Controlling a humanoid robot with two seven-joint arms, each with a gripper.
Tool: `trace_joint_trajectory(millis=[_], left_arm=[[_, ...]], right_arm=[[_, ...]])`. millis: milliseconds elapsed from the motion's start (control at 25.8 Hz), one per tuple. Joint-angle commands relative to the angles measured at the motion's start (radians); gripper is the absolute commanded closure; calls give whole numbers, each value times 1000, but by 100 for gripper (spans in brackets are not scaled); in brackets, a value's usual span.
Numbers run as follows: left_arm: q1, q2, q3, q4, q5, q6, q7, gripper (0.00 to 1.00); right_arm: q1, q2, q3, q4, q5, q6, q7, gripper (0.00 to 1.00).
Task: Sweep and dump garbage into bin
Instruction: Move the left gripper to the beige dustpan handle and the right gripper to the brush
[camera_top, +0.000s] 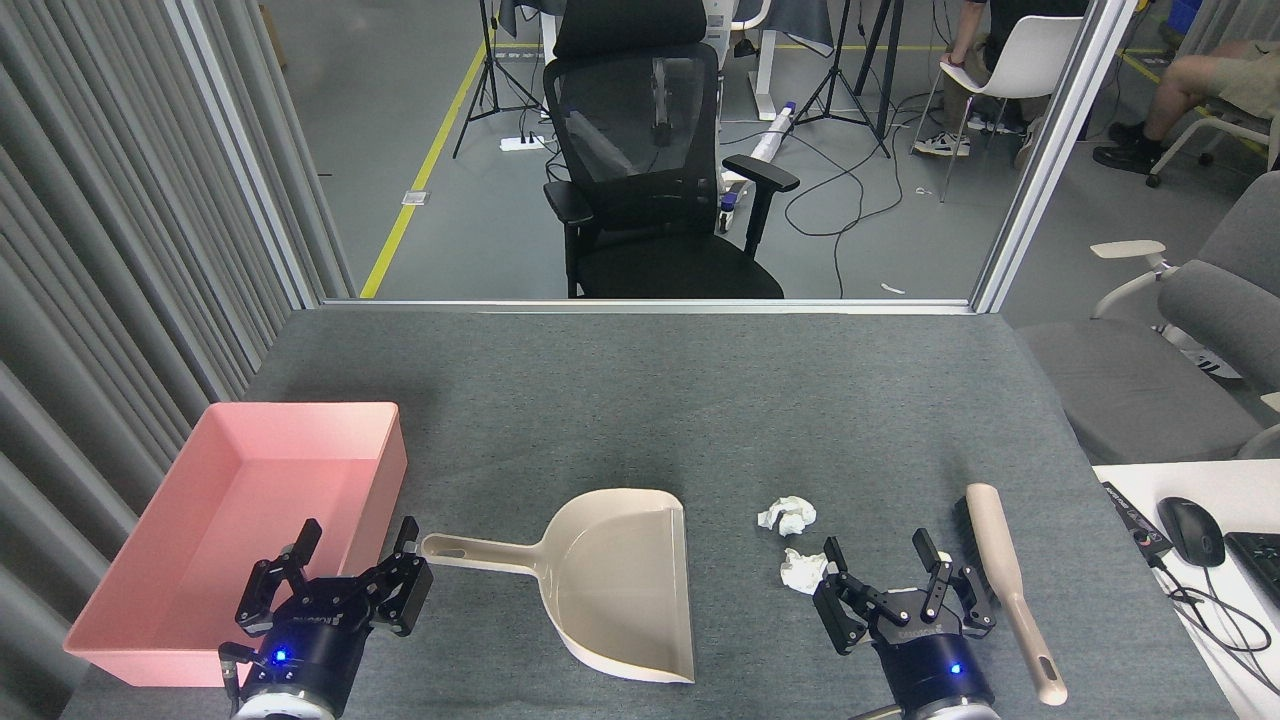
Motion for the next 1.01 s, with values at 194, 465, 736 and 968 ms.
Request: trace_joint_trajectory(millis=[194, 465, 736, 968], left_arm=[[-15, 44, 5, -12, -14, -2, 71, 1], [-12, 39, 7, -15, 0, -2, 73, 0], [-27, -90, 10, -17, 183, -3, 66, 0], [-69, -96, 10, -17, 307, -21, 39, 1]], right_arm=[[-1, -5, 2, -2, -2, -4, 1, 2], [1, -8, -5, -8, -9, -5, 9, 2], [-6, -52, -64, -18, -156, -34, 129, 2], [1, -108, -62, -17, -156, -36, 130, 2]])
